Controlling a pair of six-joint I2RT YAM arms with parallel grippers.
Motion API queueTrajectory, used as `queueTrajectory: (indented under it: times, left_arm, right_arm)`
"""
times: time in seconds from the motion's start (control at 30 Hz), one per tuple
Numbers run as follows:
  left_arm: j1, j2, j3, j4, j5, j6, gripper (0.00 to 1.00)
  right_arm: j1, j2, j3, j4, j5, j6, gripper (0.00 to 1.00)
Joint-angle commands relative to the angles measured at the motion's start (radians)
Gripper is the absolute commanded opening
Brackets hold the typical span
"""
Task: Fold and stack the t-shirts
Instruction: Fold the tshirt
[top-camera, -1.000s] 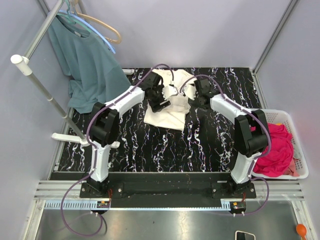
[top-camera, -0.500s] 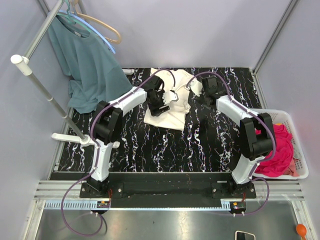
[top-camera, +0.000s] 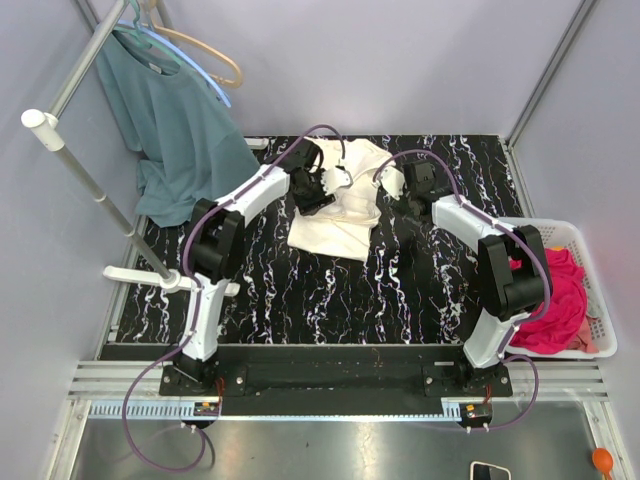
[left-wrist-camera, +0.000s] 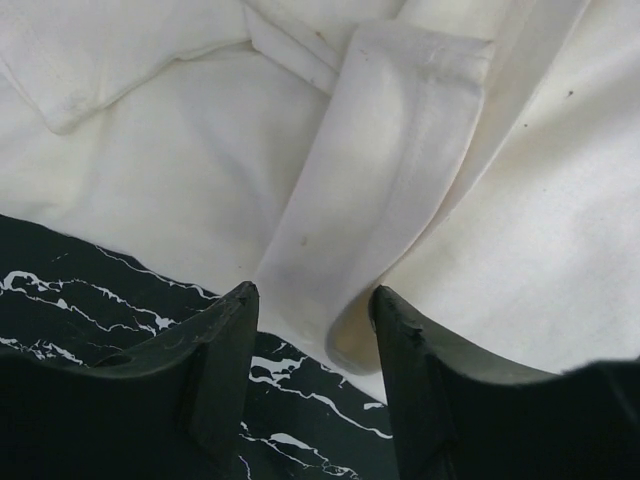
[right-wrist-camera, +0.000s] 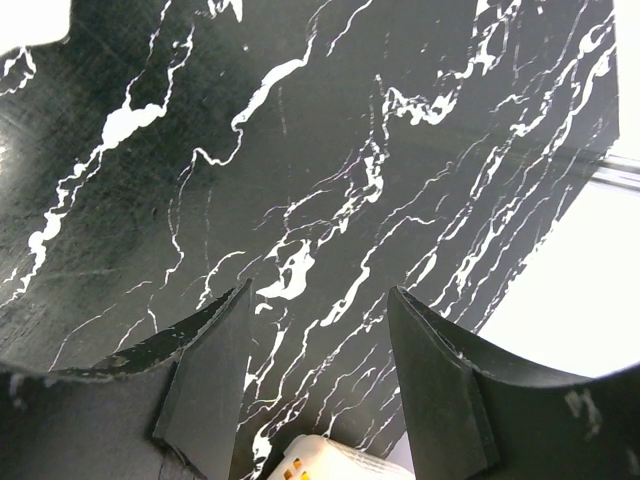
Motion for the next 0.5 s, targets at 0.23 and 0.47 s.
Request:
queueTrajectory:
  times: [0.23, 0.47]
  left_arm:
    - [0.008, 0.046, 0.035, 0.013, -0.012, 0.015, 0.37]
    - [0.006, 0.052, 0.055, 0.018, -0.038, 0.009, 0.21]
  right_arm:
    - [0.003, -0.04, -0.032, 0.045, 0.0, 0.014, 0.62]
    - [0.003, -0.03, -0.031, 0.044, -0.002, 0.017, 0.62]
